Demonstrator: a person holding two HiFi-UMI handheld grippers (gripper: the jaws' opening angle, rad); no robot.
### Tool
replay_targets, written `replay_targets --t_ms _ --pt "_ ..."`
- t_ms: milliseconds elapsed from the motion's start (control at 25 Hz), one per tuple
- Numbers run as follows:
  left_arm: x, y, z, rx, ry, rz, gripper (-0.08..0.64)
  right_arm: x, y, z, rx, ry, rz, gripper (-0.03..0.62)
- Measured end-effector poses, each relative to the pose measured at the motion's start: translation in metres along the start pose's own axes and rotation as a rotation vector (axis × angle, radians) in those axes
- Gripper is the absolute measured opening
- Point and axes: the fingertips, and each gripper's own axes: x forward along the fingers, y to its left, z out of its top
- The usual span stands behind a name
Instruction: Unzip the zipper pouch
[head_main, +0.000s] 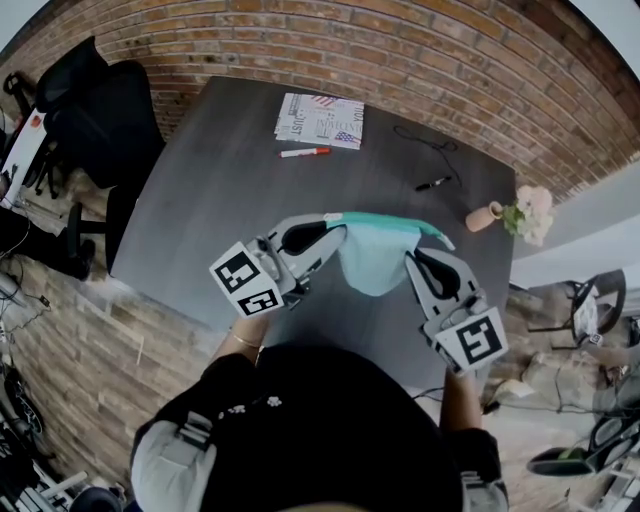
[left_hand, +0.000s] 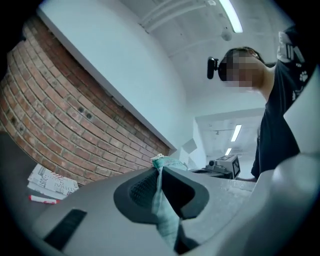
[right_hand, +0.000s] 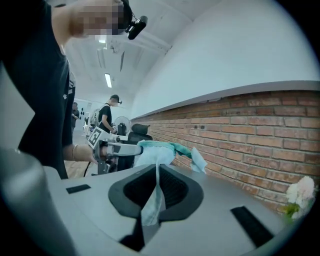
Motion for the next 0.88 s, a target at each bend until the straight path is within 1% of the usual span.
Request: replay_targets --t_ms 120,200,320,400,480,560,640,720,880 --pt "0.0 0.0 -0.003 0.074 0.049 0.05 0.02 0.001 -0.006 -0.008 0.044 -0.042 -0.035 0.044" --pt "-0.001 0.003 -0.006 0.135 0.096 0.09 0.017 -0.002 -0.014 -0.016 0.101 -0.044 -0.084 0.044" --pt "-0.003 0.008 -0.019 0.261 0.215 0.166 0.015 -0.003 -0.018 -0.023 0.167 -0.042 -0.134 0.044" --pt "-0.002 0.01 -0.03 0.333 0.291 0.204 0.015 0.004 -0.011 -0.021 0.181 -0.052 -0.122 0.048" --pt "0.002 0.01 -0.042 0.398 0.347 0.219 0.015 0.014 0.001 -0.014 0.173 -0.068 -0.087 0.053" --pt "0.006 0.007 -0.054 0.458 0.386 0.217 0.015 0.028 0.015 -0.008 0.14 -0.07 -0.051 0.06" --pt "0.01 0.003 -0.063 0.508 0.419 0.205 0.015 0.04 0.028 -0.006 0.116 -0.04 -0.022 0.075" --pt "0.012 -0.001 -0.07 0.557 0.456 0.195 0.015 0.048 0.037 -0.007 0.106 0.003 -0.018 0.08" --pt "0.014 -0.006 -0.079 0.674 0.537 0.182 0.015 0.055 0.045 -0.009 0.056 0.035 -0.021 0.08"
